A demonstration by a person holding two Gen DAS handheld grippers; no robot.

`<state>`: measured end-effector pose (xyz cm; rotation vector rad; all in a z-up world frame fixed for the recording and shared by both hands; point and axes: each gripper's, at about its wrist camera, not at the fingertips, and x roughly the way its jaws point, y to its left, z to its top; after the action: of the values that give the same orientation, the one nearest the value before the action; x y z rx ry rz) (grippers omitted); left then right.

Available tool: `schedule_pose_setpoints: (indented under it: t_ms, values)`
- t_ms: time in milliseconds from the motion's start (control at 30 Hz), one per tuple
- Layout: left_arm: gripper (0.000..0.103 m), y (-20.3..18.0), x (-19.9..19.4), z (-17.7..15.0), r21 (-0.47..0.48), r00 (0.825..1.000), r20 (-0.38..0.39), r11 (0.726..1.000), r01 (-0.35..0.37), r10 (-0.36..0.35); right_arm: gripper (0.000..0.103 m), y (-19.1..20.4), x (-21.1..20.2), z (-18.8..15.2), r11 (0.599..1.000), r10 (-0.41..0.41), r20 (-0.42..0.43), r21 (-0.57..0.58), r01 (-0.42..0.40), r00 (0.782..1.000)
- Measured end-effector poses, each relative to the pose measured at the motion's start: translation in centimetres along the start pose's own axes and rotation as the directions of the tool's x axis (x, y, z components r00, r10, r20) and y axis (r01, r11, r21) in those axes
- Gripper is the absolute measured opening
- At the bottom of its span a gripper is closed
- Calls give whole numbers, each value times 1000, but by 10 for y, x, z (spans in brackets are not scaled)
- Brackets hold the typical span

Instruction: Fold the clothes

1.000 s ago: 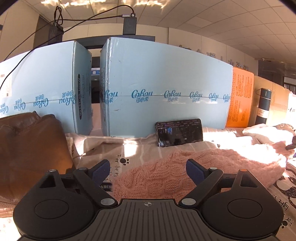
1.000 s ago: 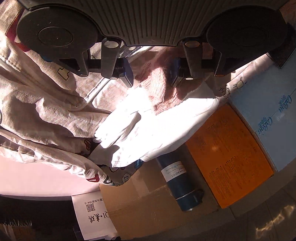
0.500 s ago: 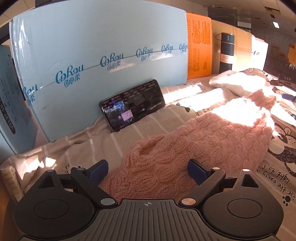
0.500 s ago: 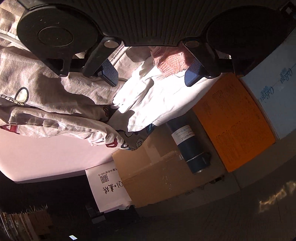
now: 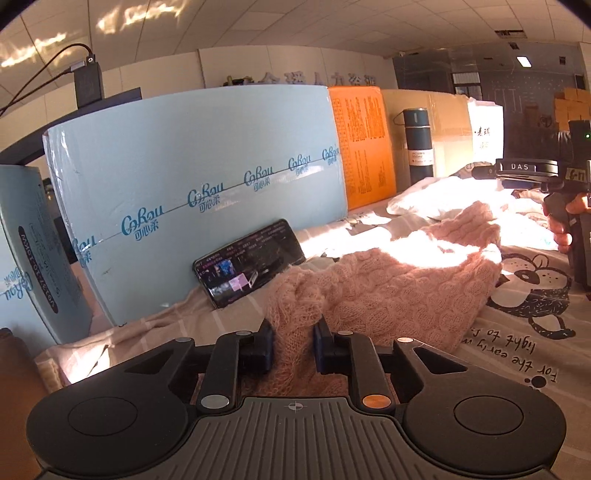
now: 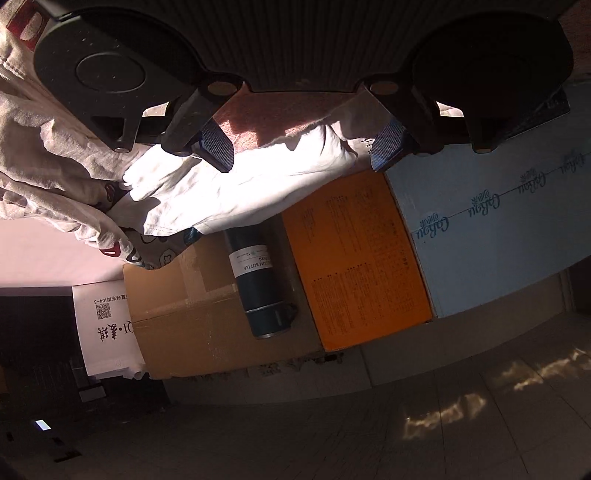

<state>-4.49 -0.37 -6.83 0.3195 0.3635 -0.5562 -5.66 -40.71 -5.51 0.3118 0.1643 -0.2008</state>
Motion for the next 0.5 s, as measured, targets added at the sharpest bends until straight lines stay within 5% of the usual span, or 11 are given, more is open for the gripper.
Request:
schedule_pose_setpoints:
  t_ms: [100,233,300,500]
  values:
    - [19,-12,-15,-6,8,999,38,1000,20,-20,88,22,-8,-4,971,217,-43,-94,-220,975]
    - [19,-17,-28,-14,-12,997,73,999,38,-37,89,58,-14,-6,832,489,-193,-191,-521,851]
    - [19,-18,-31,-16,-11,995,85,999,46,-44,89,77,-15,-5,748,555,-260,-259,-611,790]
    - [18,-27,-40,-20,31,991,95,995,94,-97,89,134,-17,-9,461,598,-420,-516,-722,682]
